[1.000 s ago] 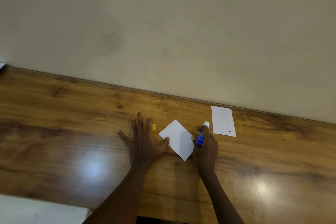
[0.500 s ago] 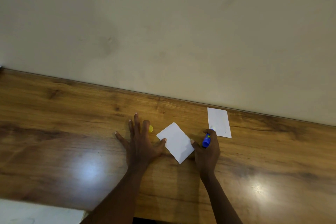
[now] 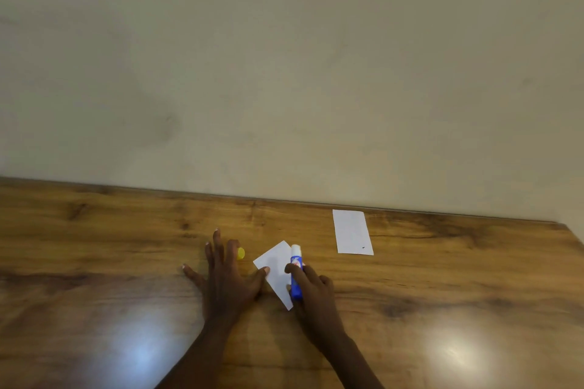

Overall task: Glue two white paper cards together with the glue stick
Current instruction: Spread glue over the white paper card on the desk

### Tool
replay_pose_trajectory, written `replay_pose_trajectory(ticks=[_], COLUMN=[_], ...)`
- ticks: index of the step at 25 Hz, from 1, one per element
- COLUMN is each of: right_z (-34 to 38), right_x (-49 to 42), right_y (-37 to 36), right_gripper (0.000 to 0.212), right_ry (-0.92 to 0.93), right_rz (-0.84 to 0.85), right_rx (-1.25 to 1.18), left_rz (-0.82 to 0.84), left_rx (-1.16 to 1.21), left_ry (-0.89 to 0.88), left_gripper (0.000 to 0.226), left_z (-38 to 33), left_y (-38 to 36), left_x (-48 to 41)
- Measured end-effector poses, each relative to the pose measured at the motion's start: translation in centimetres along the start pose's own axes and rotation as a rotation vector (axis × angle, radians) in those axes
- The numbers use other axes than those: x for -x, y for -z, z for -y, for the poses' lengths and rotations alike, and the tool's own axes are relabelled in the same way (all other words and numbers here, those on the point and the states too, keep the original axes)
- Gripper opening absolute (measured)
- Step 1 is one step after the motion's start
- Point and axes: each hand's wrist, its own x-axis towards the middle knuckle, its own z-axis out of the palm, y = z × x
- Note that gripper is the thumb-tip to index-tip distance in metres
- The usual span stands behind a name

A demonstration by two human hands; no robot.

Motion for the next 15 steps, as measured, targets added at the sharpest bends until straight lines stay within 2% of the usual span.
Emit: replay_pose_trajectory(ticks=[3,9,12,15], right_z=[0.2,0.3,0.2,0.1], right_x=[0.0,-0.2,-0.5,-0.4], right_y=[-0.2,0.0,0.4,1.1], right_gripper=[0.047,0.046,0.046,0.046], right_ry=[-0.002,-0.029,-0.047,-0.107], right_rz=[0.069,0.052,0.016,-0.092], right_rx=[0.144,0.156,0.040,-0.272], left_rz=[-0.021,-0.052,-0.031,-0.021], left_rx=[0.087,0.278,0.346,0.450], left_ry=[0.014,0.094,0.089,0.135], left_gripper=[0.064,0.062,0.049,0.041], left_z=[-0.1,-0.1,0.0,-0.2], left_y=[0.2,1.4,1.5,2.0], left_x=[0.0,0.3,0.4,0.4])
